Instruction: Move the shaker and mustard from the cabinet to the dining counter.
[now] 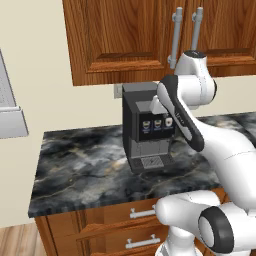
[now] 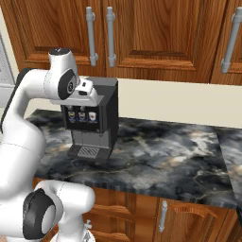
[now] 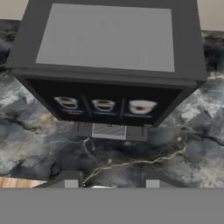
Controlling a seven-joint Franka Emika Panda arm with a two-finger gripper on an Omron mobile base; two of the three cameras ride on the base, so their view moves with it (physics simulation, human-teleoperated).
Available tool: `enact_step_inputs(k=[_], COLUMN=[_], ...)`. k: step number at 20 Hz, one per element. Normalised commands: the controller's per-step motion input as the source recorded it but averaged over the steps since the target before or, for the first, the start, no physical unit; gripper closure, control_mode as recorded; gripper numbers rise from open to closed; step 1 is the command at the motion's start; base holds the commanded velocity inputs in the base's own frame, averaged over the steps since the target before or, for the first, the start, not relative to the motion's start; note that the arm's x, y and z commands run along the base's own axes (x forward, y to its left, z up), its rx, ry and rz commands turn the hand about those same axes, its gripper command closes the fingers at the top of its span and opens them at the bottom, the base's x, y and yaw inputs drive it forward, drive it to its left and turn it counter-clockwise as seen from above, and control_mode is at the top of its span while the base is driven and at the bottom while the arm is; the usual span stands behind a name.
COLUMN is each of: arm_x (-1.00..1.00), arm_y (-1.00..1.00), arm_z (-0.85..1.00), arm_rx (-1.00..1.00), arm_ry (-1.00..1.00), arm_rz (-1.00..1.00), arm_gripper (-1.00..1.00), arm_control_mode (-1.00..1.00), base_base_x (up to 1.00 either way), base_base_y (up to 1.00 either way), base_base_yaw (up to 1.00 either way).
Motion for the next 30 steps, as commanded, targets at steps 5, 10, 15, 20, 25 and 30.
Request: enact_step_inputs(k=[5,10,15,20,25,30], arm_x=[-0.41,-0.56,-0.42,-0.14,0.00,0.09], arm_y=[-0.08,-0.41,-0.58,-0.54,-0.24,0.00], arm_z=[0.00,0.25,0.54,0.59,0.63,0.64], arm_rx=[0.00,-0.03,-0.01,0.00,0.06,0.08], arm_ry=[-0.04,-0.33,-0.39,-0.42,-0.38,-0.18], arm_rz=[0.00,0.00,0.00,0.00,0.00,-0.03], arm_gripper=[-1.00,-1.00,-1.00,-1.00,-1.00,-1.00], arm_control_mode=[-1.00,-1.00,-1.00,-1.00,-1.00,-1.00], base_base_x=[0.00,0.00,0.00,0.00,0.00,0.00], base_base_y=[0.00,0.00,0.00,0.00,0.00,0.00], base_base_yaw=[0.00,0.00,0.00,0.00,0.00,0.00])
